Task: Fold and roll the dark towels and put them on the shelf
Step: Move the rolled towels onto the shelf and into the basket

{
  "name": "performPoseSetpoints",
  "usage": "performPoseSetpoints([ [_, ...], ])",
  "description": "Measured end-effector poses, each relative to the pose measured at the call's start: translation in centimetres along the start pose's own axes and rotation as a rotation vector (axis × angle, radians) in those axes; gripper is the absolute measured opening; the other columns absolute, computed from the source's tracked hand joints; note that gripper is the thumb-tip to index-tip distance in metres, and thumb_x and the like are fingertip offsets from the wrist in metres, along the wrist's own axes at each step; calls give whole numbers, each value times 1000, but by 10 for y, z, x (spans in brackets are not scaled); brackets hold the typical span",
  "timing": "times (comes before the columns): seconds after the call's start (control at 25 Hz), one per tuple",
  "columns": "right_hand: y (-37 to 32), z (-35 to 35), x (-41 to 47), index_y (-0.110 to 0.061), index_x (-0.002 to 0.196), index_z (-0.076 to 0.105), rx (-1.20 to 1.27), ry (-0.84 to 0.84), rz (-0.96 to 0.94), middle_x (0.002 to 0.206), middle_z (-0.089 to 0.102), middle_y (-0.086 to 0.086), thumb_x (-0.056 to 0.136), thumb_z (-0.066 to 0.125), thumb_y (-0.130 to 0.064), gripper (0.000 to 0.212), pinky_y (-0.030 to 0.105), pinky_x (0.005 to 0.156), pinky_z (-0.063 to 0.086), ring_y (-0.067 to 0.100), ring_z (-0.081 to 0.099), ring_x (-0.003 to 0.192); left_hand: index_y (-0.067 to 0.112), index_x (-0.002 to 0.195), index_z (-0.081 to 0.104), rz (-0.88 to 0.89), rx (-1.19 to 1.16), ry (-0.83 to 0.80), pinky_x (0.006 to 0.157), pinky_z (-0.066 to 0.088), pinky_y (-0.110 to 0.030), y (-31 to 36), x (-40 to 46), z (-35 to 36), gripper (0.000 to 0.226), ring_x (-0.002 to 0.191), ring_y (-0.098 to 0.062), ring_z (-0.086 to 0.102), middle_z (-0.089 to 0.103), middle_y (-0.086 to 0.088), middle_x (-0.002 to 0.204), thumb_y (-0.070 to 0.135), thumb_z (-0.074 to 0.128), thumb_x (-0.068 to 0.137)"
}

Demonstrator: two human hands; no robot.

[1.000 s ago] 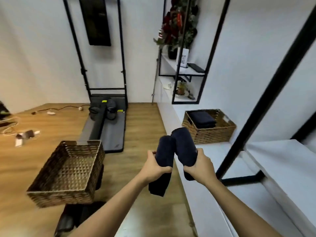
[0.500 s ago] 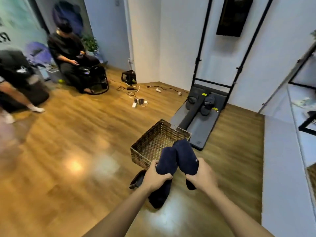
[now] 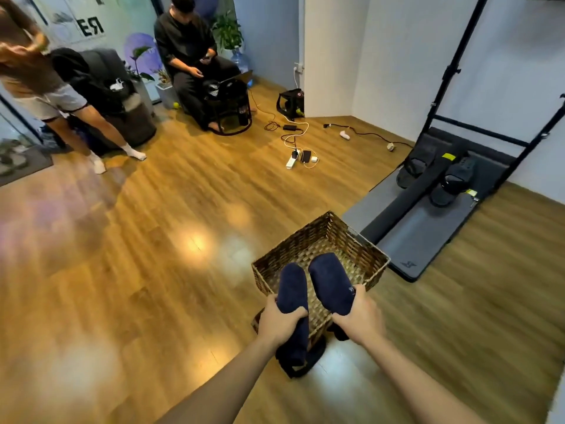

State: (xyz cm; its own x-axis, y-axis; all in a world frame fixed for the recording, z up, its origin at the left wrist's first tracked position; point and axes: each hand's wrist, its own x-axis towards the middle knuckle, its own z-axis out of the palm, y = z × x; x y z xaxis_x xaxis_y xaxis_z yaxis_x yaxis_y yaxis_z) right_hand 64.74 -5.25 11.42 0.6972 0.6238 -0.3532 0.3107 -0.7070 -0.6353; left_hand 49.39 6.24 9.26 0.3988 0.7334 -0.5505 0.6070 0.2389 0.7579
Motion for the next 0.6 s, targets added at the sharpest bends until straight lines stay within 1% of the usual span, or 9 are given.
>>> performPoseSetpoints([
  [0.08, -2, 4, 29, -26, 107, 40, -27, -39, 6, 106, 63, 3, 71, 73, -35, 49, 29, 66, 40, 23, 58, 84, 29, 118, 48, -50, -3, 28, 87, 55, -38, 2, 29, 10, 72, 94, -14, 64, 64, 9, 108, 57, 75, 58],
  [0.12, -6, 8, 44, -25, 106, 41, -44, -47, 6, 107, 63, 4, 71, 73, -34, 48, 29, 66, 39, 26, 60, 88, 28, 117, 50, -68, -7, 35, 85, 56, -38, 2, 47, 15, 72, 93, -14, 65, 66, 8, 107, 59, 75, 57],
  [0.2, -13, 16, 74, -25, 100, 40, -78, -46, -4, 110, 63, 6, 72, 72, -31, 43, 29, 67, 38, 31, 62, 97, 26, 114, 54, -113, -26, 38, 80, 57, -39, 5, 84, 23, 70, 88, -14, 66, 68, 5, 104, 59, 74, 57],
  [0.28, -19, 26, 105, -27, 98, 38, -86, -55, 2, 111, 62, 7, 73, 71, -30, 42, 30, 68, 38, 33, 61, 100, 24, 115, 51, -161, -70, 52, 82, 56, -40, 11, 116, 28, 69, 89, -17, 66, 67, 3, 105, 56, 75, 59],
  [0.36, -20, 33, 132, -24, 101, 40, -111, -72, 15, 111, 62, 7, 73, 71, -33, 42, 31, 69, 39, 34, 61, 101, 23, 119, 45, -202, -142, 63, 87, 54, -40, 19, 139, 32, 67, 96, -21, 63, 63, 3, 109, 48, 76, 66],
  [0.44, -12, 43, 169, -19, 111, 43, -175, -81, 29, 113, 61, 7, 72, 73, -35, 51, 33, 71, 43, 33, 61, 101, 23, 124, 43, -253, -201, 104, 90, 50, -38, 20, 171, 41, 64, 102, -24, 61, 61, 2, 115, 43, 77, 73],
  [0.52, -1, 58, 207, -16, 117, 42, -239, -126, 36, 117, 59, 8, 72, 75, -36, 59, 36, 76, 48, 32, 61, 103, 23, 128, 41, -293, -223, 151, 92, 49, -37, 14, 202, 54, 63, 107, -26, 61, 60, 1, 120, 41, 75, 78],
  [0.6, 14, 77, 245, -15, 117, 41, -290, -187, 29, 120, 56, 9, 74, 76, -36, 60, 37, 80, 49, 32, 60, 105, 24, 132, 39, -324, -228, 205, 96, 49, -38, 2, 235, 71, 64, 109, -26, 61, 60, 0, 125, 41, 74, 80],
])
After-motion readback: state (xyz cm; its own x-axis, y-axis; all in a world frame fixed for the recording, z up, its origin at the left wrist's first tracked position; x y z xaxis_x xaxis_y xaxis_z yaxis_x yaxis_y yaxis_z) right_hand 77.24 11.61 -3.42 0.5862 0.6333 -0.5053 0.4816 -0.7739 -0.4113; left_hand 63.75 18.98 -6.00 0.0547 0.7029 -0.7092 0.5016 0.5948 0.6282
